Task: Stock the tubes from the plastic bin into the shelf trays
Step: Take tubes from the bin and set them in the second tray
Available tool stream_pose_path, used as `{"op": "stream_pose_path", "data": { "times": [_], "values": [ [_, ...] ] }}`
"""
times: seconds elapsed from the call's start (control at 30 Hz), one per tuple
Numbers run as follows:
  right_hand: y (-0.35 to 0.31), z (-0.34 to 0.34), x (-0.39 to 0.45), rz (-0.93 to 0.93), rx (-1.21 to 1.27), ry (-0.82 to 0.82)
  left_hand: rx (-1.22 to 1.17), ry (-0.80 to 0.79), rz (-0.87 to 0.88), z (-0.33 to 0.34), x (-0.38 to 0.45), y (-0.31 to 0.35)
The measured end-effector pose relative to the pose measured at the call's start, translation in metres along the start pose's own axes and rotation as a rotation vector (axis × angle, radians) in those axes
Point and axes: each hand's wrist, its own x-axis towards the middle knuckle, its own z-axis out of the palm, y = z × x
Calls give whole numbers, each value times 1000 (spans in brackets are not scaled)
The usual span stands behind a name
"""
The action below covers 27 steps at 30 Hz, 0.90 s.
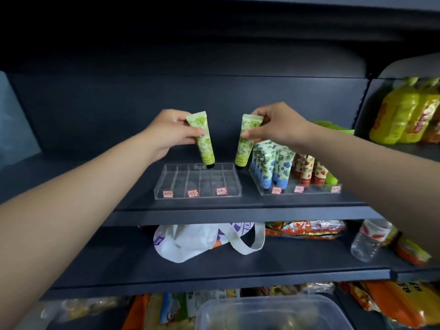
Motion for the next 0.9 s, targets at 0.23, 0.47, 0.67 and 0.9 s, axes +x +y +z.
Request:
{"op": "stream_pose_path", "data": {
  "times": [0.23,0.47,0.67,0.9],
  "values": [
    [7,10,49,-21,-285,-109,173,5,8,6,51,-23],
    [22,18,80,-43,-458,-188,216,-41,23,18,79,-40],
    [29,23,103,-12,-581,-245,265,-73,10,21,94,-48],
    [37,33,127,47,-752,-282,363,-85,12,32,108,-55]
  ]
}}
